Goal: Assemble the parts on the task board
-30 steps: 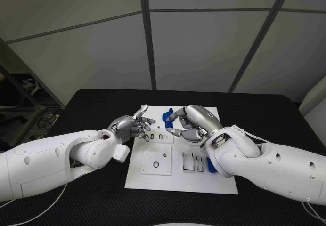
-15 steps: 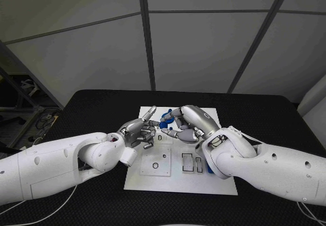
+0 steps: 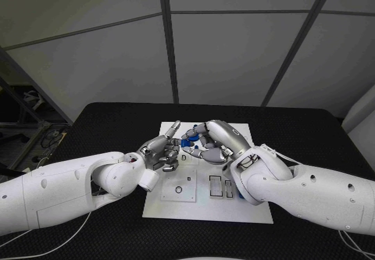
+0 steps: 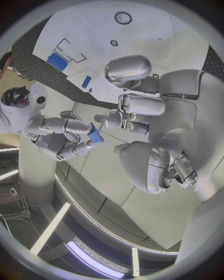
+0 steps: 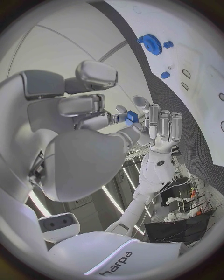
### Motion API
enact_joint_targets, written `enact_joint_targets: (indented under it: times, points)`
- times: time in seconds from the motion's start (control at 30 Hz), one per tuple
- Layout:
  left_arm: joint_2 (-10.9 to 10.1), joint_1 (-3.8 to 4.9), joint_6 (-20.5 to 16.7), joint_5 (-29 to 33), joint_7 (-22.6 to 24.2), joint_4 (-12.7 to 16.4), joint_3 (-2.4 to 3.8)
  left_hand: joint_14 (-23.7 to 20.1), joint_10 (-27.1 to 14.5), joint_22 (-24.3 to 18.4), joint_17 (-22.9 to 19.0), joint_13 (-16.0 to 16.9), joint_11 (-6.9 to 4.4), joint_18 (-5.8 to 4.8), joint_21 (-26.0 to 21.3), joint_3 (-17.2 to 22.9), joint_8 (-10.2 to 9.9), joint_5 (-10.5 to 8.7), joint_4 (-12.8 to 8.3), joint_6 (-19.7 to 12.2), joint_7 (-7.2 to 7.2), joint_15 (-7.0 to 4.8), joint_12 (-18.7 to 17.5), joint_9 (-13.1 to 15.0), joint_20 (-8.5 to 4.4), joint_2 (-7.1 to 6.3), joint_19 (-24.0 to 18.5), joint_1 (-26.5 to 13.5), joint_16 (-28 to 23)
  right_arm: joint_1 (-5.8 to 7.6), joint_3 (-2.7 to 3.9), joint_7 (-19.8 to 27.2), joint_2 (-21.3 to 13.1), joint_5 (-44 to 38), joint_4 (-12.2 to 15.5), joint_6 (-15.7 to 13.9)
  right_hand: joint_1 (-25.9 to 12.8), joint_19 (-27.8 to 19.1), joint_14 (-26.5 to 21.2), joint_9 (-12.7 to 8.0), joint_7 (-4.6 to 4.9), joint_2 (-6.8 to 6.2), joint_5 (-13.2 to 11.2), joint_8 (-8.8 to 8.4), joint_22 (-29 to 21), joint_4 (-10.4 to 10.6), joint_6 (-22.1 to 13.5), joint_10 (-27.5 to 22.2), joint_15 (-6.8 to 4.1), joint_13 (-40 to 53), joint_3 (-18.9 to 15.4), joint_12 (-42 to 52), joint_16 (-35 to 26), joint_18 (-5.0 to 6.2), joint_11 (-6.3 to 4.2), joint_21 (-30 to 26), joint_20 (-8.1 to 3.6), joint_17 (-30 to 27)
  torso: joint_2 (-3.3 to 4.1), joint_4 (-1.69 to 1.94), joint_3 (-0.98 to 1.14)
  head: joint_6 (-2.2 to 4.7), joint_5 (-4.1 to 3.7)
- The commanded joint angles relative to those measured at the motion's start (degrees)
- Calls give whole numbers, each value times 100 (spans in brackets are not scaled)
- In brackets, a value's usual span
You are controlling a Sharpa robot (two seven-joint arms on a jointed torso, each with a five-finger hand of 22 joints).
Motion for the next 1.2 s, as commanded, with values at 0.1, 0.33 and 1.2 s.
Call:
enact_joint_targets:
  times: [0.1, 0.33, 1.2]
  points:
    - [5, 5, 265, 34, -1, 15, 5, 570, 150, 182, 1427, 210, -55, 70, 173, -108, -24, 26, 0, 186, -56, -87, 55, 42, -41, 191, 103, -99, 12, 8, 5, 100, 21, 25, -29, -56, -39, 39, 579, 123, -85, -2, 21, 16, 5, -1, 140, 42, -44, -5, 44, -19, 10, -34, -10, 20, -8, 1482, -1, 4, 0, -15, -11]
    - [-1, 5, 485, 42, 32, 43, 6, 573, 229, 317, 1437, 316, -108, 39, 299, -203, -29, 31, -1, 339, -113, -135, 52, 105, -84, 370, 165, -214, 14, 8, 5, 104, 49, 25, -70, -10, -41, 34, 575, 123, -85, -3, 22, 16, -1, -1, 140, 36, -44, -16, 44, -29, -1, -32, -10, 16, -8, 1468, -6, 1, -1, -24, 1]
    - [-44, 5, 527, 43, 66, 11, 9, 576, 261, 434, 1446, 264, -141, 12, 406, -231, -45, 57, -11, 423, -149, -165, 3, 161, -112, 510, 223, -202, 16, 8, 4, 145, -35, 25, -61, -28, -37, 39, 577, 130, -90, 0, 37, 17, 13, -20, 154, 37, -45, -10, 64, -31, 5, -35, -13, 26, -9, 1476, -5, -1, 7, -35, 14]
